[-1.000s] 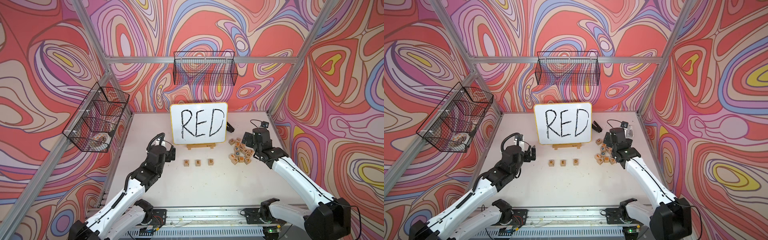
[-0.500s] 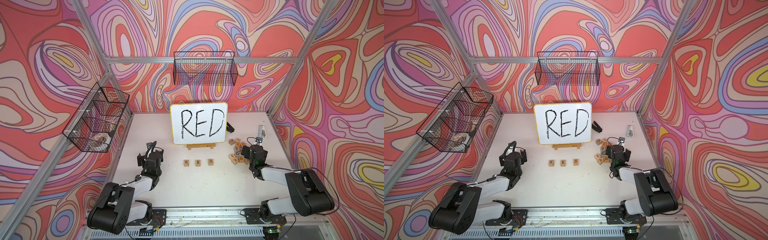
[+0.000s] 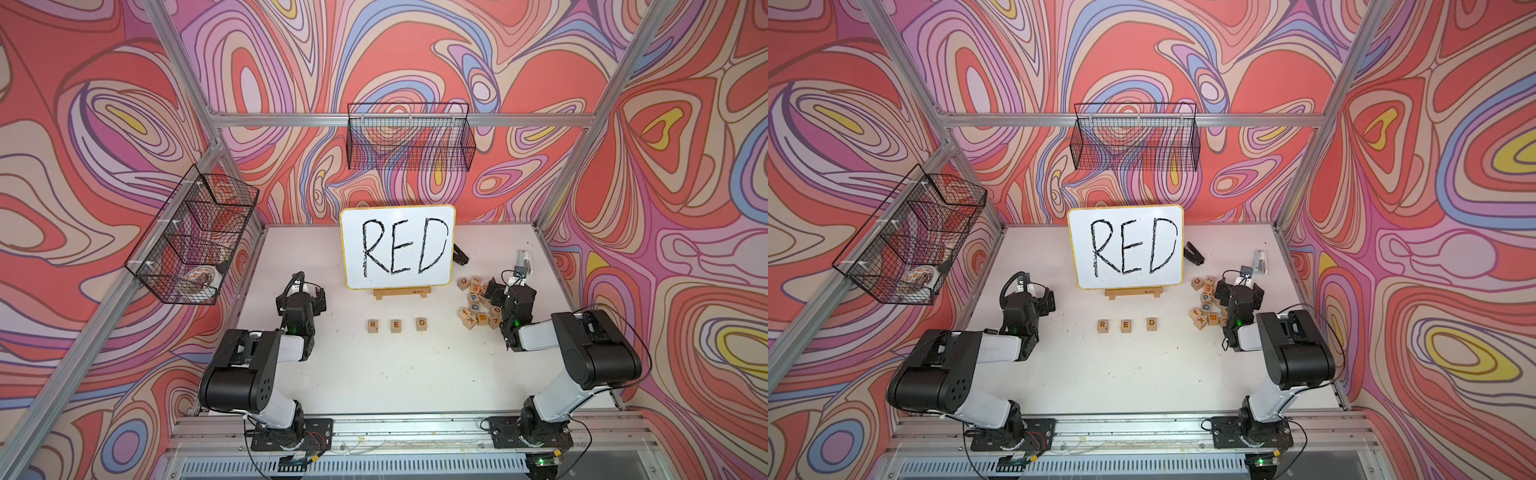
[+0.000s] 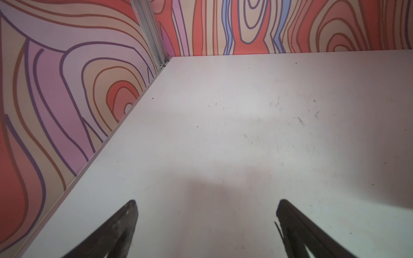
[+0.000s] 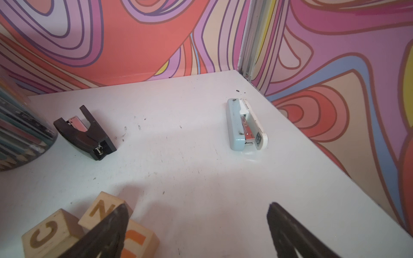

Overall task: Assemble the uppercase word "red" with letter blocks
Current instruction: Reset both arms

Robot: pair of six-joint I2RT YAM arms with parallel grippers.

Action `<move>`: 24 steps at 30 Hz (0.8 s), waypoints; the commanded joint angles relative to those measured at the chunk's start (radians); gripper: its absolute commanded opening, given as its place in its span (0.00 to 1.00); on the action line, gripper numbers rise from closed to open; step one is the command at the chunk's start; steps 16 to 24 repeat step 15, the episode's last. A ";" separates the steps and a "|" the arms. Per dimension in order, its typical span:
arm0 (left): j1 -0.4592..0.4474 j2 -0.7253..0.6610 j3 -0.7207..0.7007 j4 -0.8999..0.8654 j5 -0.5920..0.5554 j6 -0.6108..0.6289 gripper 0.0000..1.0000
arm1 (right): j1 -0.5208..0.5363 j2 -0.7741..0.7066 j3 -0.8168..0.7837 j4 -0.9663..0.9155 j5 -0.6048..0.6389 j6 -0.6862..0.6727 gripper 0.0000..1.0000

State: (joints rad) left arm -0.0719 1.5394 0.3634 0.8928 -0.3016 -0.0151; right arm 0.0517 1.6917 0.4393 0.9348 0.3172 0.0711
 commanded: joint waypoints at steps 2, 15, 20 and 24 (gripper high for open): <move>0.000 0.016 -0.002 0.057 0.043 0.007 1.00 | -0.008 0.017 0.015 0.049 -0.033 -0.007 0.98; 0.000 0.008 -0.005 0.050 0.045 0.000 1.00 | -0.008 0.019 0.013 0.060 -0.029 -0.011 0.98; 0.000 0.008 -0.005 0.050 0.045 0.000 1.00 | -0.008 0.019 0.013 0.060 -0.029 -0.011 0.98; 0.000 0.008 -0.005 0.050 0.045 0.000 1.00 | -0.008 0.019 0.013 0.060 -0.029 -0.011 0.98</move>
